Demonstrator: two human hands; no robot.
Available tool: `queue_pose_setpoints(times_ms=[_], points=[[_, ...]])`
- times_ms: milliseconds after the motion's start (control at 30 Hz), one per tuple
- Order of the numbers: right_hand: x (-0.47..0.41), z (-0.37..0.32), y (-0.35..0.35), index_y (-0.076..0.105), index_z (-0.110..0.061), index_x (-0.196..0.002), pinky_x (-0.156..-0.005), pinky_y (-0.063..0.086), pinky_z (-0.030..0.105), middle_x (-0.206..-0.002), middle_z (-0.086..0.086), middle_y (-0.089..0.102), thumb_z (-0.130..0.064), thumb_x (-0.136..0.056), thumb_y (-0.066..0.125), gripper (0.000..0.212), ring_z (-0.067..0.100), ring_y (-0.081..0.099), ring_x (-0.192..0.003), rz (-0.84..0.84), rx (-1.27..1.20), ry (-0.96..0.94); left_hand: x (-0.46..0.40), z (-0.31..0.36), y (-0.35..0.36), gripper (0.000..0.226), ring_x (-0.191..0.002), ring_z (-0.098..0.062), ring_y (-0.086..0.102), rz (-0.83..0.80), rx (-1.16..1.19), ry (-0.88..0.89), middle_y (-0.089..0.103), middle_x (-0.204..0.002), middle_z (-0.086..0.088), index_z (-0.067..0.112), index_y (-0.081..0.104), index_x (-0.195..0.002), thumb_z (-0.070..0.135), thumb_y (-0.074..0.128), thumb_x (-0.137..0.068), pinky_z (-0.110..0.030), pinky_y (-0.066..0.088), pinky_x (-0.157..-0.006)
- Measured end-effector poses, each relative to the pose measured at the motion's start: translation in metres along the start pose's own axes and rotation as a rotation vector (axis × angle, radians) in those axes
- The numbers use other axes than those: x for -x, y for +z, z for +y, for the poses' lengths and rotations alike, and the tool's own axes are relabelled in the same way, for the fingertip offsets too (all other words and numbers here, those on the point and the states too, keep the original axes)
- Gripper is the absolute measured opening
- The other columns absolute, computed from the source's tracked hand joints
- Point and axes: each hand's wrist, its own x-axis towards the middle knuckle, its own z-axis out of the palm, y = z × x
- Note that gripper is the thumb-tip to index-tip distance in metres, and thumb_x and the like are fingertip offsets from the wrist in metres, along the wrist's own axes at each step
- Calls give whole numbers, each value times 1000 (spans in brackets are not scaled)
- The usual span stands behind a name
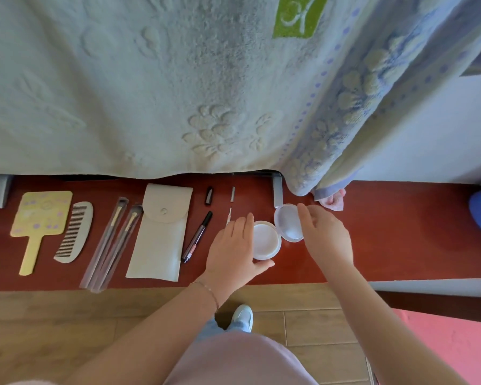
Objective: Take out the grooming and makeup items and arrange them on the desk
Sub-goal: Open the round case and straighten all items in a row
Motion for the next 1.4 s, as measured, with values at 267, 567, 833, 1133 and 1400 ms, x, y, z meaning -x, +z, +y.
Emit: queue_pose_setpoints(times_ms=[267,567,833,1133,1400], points=[[78,-10,17,66,-8,-107,-85,51,36,-106,7,68,-26,-85,48,33,25,64,-96,126,163,-682,62,-45,-49,49,-111,-22,59,171,-55,26,64,-119,-4,12,61,-120,43,39,-89,-33,41,-97],[90,-38,34,63,-12,-117,-86,53,38,-119,5,66,-42,-83,41,51,24,63,-109,-153,381,-595,102,-73,-61,64,-107,-22,62,109,-65,-204,66,-116,-5,12,62,-118,45,11,-97,-35,48,-91],[88,-49,36,46,-14,-137,-106,35,42,-144,3,45,-37,-90,54,53,26,40,-134,-221,342,-565,107,-82,-68,61,-107,-20,61,126,-31,-241,65,-115,-4,13,62,-117,45,14,-97,-33,49,-89],[90,-44,32,21,-23,-148,-115,17,32,-155,-6,22,-40,-97,36,56,17,16,-144,-312,328,-563,115,-91,-65,47,-108,-20,61,105,-28,-303,65,-117,-2,14,61,-118,38,35,-88,-33,49,-89],[77,-17,33,64,-9,-114,-81,55,38,-114,6,67,-25,-68,80,52,27,65,-105,-160,337,-578,103,-73,-56,37,-97,-16,66,79,-23,-245,68,-109,-1,15,64,-114,34,50,-85,-28,52,-80]])
